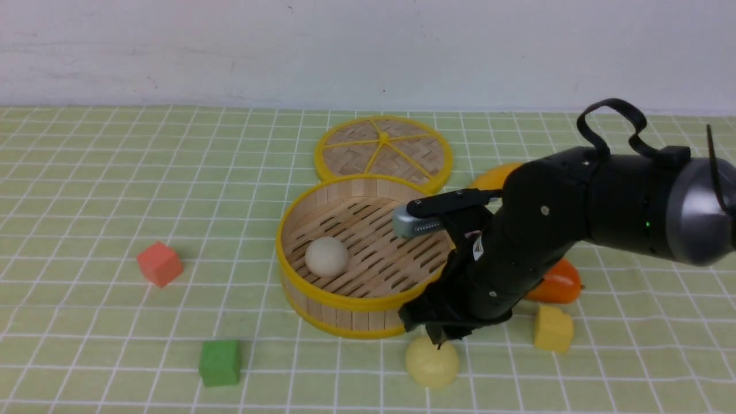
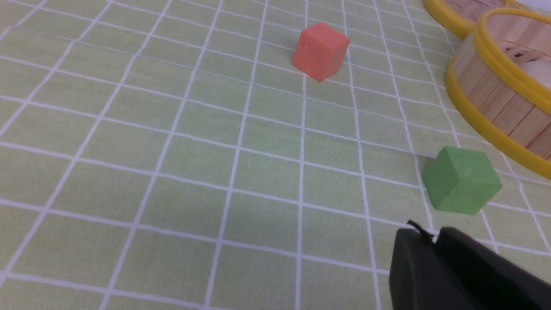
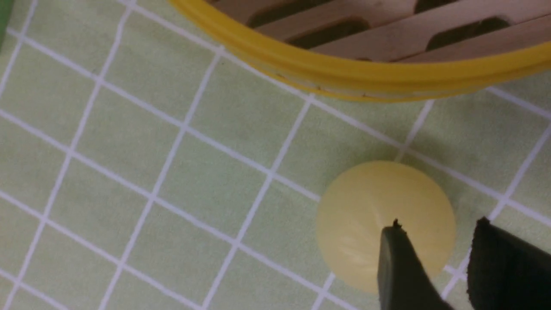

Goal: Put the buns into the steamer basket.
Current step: Use the right arm to grab a steamed stuffed bun, then use the right arm to put the steamed stuffed bun into the steamer

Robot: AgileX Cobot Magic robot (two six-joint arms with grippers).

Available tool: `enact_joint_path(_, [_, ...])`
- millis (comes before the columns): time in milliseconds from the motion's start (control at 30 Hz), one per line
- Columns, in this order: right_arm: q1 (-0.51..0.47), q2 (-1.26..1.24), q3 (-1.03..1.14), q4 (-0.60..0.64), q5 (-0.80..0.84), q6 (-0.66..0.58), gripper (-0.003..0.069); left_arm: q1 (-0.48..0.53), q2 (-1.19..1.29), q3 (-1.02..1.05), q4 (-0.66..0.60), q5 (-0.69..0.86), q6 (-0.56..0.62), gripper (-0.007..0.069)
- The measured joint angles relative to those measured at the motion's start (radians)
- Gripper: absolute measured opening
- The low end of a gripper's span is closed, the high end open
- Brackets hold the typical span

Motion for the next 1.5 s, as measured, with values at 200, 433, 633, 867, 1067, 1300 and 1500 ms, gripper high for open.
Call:
enact_joint_path(200, [0.006,0.022,0.000,0.004,0.000,0.008,0.0241,0.000,0.000,0.000,0.000,0.000,0.000,0.0057])
enact_joint_path(433, [0.006,0.061,0.000,0.005,-0.021,-0.002,0.0241,0.000,0.000,0.000,0.000,0.000,0.000,0.0069])
enact_joint_path(633, [0.006,0.100,-0.003,0.007,-0.031,-0.012,0.0234,0.000,0.000,0.000,0.000,0.000,0.000,0.0074])
enact_joint_path(867, [0.006,0.103,-0.008,0.007,-0.029,-0.016,0.0070,0.000,0.000,0.000,0.000,0.000,0.000,0.0075])
enact_joint_path(1067, [0.006,0.079,-0.010,0.008,0.022,-0.019,0.0000,0.000,0.000,0.000,0.000,0.000,0.000,0.0082])
enact_joint_path(1300, [0.006,-0.040,-0.109,-0.004,0.112,-0.021,0.0000,0.000,0.000,0.000,0.000,0.000,0.000,0.0092])
enact_joint_path(1500, [0.006,-0.035,-0.266,-0.076,0.089,-0.038,0.0000,0.000,0.000,0.000,0.000,0.000,0.000,0.0094])
